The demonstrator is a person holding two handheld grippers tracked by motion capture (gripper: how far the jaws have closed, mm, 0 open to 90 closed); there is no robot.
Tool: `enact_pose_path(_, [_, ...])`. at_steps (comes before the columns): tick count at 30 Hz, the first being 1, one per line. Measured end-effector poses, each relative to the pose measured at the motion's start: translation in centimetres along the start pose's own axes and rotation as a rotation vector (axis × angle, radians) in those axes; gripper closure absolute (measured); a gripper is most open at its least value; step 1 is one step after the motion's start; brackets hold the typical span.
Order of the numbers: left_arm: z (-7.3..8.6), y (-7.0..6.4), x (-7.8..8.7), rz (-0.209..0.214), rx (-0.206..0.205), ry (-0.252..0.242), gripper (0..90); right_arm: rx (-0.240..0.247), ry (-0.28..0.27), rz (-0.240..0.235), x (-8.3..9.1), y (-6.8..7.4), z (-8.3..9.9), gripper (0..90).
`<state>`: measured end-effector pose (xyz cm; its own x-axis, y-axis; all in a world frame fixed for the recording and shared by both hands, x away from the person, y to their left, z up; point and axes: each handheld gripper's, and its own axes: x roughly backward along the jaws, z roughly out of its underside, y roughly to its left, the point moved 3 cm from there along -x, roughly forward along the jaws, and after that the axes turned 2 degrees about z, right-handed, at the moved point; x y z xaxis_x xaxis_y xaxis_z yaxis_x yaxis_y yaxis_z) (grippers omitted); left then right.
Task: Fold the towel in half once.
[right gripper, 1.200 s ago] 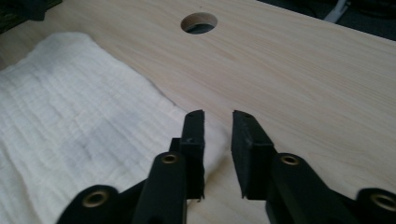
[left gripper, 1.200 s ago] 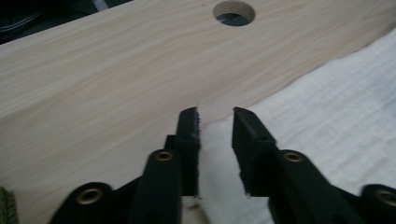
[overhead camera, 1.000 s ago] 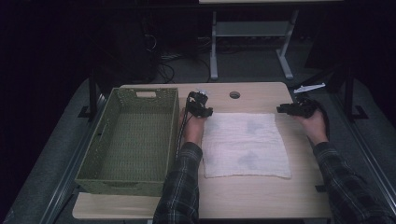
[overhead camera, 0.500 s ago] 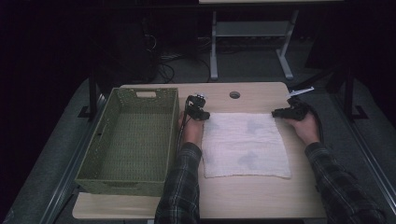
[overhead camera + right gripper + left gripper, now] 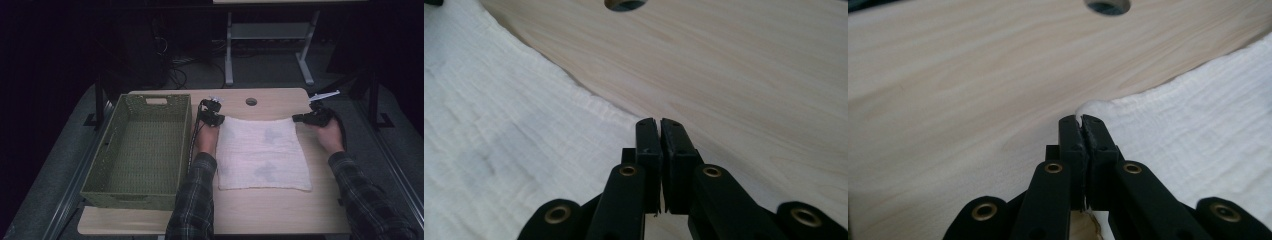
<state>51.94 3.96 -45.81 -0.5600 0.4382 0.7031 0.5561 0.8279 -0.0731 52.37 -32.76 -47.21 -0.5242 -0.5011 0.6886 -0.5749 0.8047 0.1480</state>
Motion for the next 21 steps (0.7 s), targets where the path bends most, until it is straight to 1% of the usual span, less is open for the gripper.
enact_pose_path(1, [-0.2,-0.2,0.4,-0.005,-0.007,-0.008,88.1,0.000,-0.006,0.000,0.4,0.1,-0.1,87.0])
enact_pose_path(2, [-0.2,-0.2,0.4,-0.005,-0.007,-0.008,88.1,0.000,-0.006,0.000,0.4,0.1,-0.1,87.0])
enact_pose_path(4, [-0.4,-0.5,1.2,-0.012,-0.019,-0.020,88.0,-0.003,-0.018,-0.006,1.1,0.3,-0.2,87.1])
enact_pose_path(5, [-0.4,-0.7,1.6,-0.009,-0.023,-0.028,88.0,0.004,-0.024,-0.007,1.5,0.4,-0.2,87.1])
enact_pose_path(6, [-0.4,-1.0,2.2,-0.013,-0.026,-0.037,88.0,0.014,-0.040,-0.011,2.4,0.7,-0.2,87.2])
enact_pose_path(7, [-0.4,-1.0,2.2,-0.013,-0.026,-0.037,88.0,0.021,-0.046,-0.013,2.7,0.9,-0.2,87.2])
enact_pose_path(8, [-0.2,-1.3,2.8,-0.014,-0.027,-0.040,88.0,0.032,-0.054,-0.012,3.1,1.1,-0.2,87.2])
enact_pose_path(9, [-0.2,-1.3,2.8,-0.014,-0.027,-0.040,88.0,0.032,-0.054,-0.012,3.1,1.1,-0.2,87.2])
enact_pose_path(10, [0.0,-1.5,3.2,-0.014,-0.030,-0.043,88.0,0.037,-0.060,-0.014,3.4,1.2,-0.1,87.2])
enact_pose_path(11, [0.2,-1.8,3.8,-0.015,-0.026,-0.049,88.1,0.041,-0.069,-0.017,4.2,1.6,0.1,87.2])
enact_pose_path(12, [0.2,-1.8,3.8,-0.015,-0.026,-0.049,88.1,0.041,-0.069,-0.017,4.2,1.6,0.1,87.2])
enact_pose_path(13, [0.6,-2.2,4.4,-0.012,-0.030,-0.060,88.1,0.050,-0.077,-0.021,4.8,1.9,0.4,87.1])
enact_pose_path(14, [0.6,-2.2,4.4,-0.012,-0.030,-0.060,88.1,0.050,-0.077,-0.021,4.8,1.9,0.4,87.1])
enact_pose_path(16, [1.1,-2.7,5.0,-0.012,-0.041,-0.070,88.1,0.062,-0.082,-0.020,5.4,2.3,0.9,87.2])
enact_pose_path(17, [1.4,-3.0,5.4,-0.010,-0.036,-0.079,88.1,0.080,-0.080,-0.024,5.7,2.6,1.5,87.2])
enact_pose_path(20, [2.1,-3.5,6.3,-0.010,-0.046,-0.089,88.0,0.087,-0.077,-0.028,6.1,3.2,2.3,87.2])
enact_pose_path(21, [2.1,-3.5,6.3,-0.010,-0.046,-0.089,88.1,0.090,-0.081,-0.031,6.2,3.4,2.6,87.2])
